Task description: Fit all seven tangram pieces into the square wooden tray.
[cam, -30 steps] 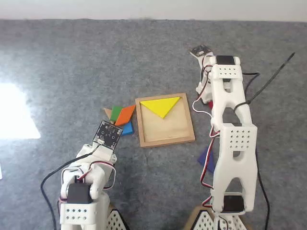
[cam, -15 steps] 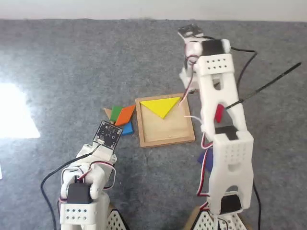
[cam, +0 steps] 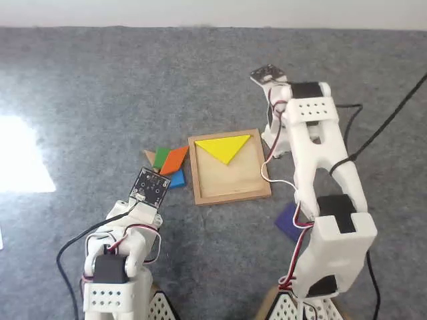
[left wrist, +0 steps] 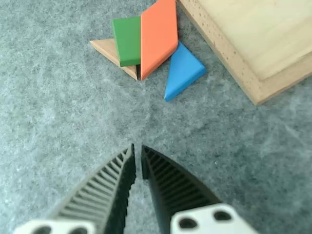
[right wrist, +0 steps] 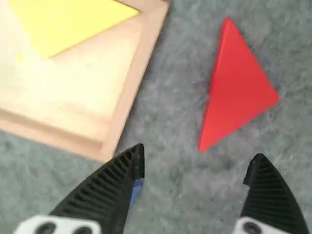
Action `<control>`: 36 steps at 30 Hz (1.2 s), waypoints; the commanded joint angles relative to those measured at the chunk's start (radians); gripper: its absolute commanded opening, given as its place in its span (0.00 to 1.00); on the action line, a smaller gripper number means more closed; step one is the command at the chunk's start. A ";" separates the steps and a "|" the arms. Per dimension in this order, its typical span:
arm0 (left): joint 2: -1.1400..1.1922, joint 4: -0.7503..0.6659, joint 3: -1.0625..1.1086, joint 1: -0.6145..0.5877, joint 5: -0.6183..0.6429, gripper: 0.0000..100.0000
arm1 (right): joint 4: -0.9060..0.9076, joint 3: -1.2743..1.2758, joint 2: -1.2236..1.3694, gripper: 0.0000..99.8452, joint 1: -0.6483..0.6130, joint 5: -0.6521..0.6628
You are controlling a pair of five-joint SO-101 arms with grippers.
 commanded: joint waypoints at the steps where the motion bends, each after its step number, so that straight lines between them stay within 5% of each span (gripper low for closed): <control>1: 0.008 0.006 -0.008 -0.005 0.006 0.02 | -0.194 0.074 -0.054 0.34 0.012 0.025; 7: 0.008 0.006 -0.008 -0.005 0.006 0.02 | -0.262 0.075 0.061 0.43 0.039 0.069; 30: 0.008 0.006 -0.008 -0.005 0.006 0.02 | -0.263 -0.157 0.384 0.42 0.139 0.181; 36: 0.008 0.006 -0.008 -0.005 0.006 0.02 | -0.239 -0.169 0.389 0.28 0.134 0.184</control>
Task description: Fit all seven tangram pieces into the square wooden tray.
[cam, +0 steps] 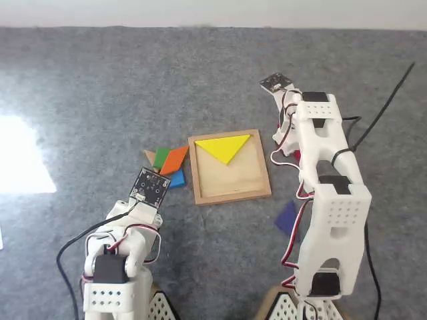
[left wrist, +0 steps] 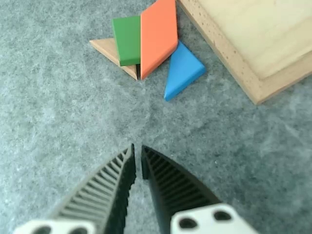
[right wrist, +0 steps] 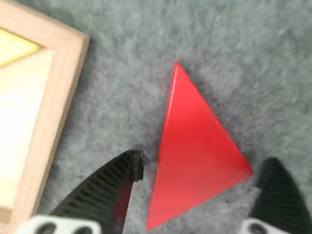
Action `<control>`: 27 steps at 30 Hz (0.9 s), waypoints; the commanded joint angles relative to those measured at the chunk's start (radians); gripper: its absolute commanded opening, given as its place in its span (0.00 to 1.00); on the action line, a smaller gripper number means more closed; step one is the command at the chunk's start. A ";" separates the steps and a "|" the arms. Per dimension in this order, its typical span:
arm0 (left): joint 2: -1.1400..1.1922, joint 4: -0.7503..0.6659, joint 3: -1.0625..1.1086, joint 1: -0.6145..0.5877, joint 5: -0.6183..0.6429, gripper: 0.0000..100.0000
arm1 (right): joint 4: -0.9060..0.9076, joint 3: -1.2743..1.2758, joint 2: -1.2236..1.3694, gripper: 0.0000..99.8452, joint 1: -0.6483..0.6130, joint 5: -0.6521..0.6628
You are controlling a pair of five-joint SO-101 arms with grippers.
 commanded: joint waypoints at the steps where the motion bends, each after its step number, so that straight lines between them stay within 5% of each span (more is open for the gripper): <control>1: 0.008 0.006 -0.008 -0.005 0.006 0.02 | 0.008 -0.041 0.021 0.27 0.016 0.017; 14: 0.008 0.006 -0.008 -0.005 0.006 0.02 | 0.163 -0.138 -0.059 0.27 -0.008 -0.100; 23: 0.008 0.006 -0.008 -0.005 0.006 0.02 | 0.381 -0.183 -0.354 0.27 -0.219 -0.285; 27: 0.008 0.006 -0.008 -0.005 0.006 0.02 | 0.398 -0.176 -0.387 0.28 -0.234 -0.272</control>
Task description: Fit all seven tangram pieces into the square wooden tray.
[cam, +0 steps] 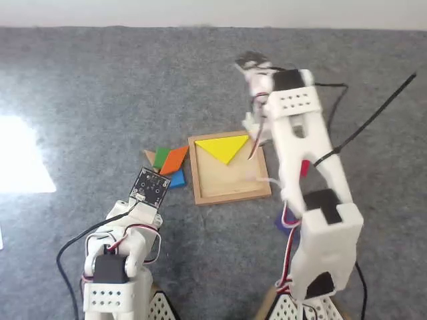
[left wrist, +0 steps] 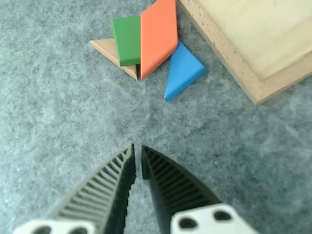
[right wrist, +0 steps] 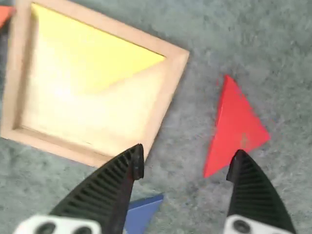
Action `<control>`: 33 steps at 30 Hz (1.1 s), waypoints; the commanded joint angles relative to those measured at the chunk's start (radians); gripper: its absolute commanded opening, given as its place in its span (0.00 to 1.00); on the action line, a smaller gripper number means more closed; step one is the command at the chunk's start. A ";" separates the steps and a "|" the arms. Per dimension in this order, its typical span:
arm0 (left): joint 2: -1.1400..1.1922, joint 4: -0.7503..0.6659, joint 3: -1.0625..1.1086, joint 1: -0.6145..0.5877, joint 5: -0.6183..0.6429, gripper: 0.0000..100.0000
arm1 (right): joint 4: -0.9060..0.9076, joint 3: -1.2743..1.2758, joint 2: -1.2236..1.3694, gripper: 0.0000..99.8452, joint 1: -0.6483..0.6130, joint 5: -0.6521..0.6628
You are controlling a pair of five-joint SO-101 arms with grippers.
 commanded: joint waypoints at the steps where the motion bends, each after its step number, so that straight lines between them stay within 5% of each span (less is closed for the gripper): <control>1: 0.008 0.006 -0.008 -0.005 0.006 0.02 | 0.019 -0.031 -0.076 0.29 0.015 0.015; 6: 0.008 0.006 -0.008 -0.005 0.006 0.02 | -0.061 0.018 0.074 0.40 0.150 0.123; 11: 0.008 0.006 -0.008 -0.005 0.006 0.02 | -0.182 0.020 0.191 0.37 0.237 0.189; 29: 0.008 0.006 -0.008 -0.005 0.006 0.02 | -0.272 0.014 0.369 0.37 0.249 0.318; 33: 0.008 0.006 -0.008 -0.005 0.006 0.02 | -0.265 -0.003 0.375 0.31 0.251 0.319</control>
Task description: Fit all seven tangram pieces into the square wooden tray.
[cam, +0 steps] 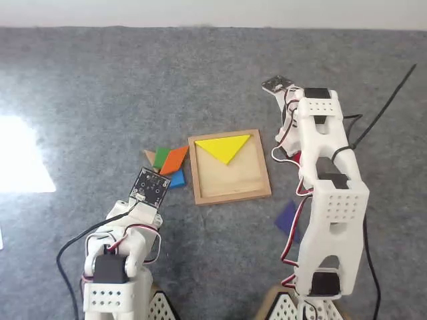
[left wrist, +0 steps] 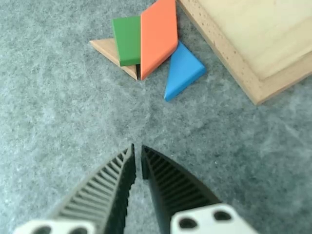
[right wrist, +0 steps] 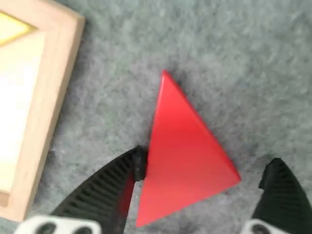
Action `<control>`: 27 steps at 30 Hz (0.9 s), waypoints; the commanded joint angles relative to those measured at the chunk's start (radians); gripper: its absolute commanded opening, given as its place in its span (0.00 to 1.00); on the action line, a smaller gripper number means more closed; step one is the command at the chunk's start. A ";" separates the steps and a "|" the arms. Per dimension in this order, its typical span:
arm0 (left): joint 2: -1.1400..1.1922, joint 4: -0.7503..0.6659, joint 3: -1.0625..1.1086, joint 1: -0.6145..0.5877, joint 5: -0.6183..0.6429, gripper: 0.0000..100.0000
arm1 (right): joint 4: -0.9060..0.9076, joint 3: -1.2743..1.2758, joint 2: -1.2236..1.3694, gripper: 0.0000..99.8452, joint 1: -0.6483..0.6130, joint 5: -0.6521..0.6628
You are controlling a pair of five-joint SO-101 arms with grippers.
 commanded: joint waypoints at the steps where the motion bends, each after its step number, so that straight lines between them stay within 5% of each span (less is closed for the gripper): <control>1: 0.008 0.006 -0.008 -0.005 0.006 0.02 | -0.015 -0.026 0.016 0.29 0.016 0.017; 9: 0.008 0.006 -0.008 -0.005 0.006 0.02 | 0.007 -0.026 0.016 0.27 0.013 0.005; 17: 0.008 0.006 -0.008 -0.005 0.006 0.02 | 0.013 -0.028 0.007 0.21 0.015 -0.183; 27: 0.008 0.006 -0.008 -0.005 0.006 0.02 | 0.015 -0.029 0.002 0.22 0.013 -0.242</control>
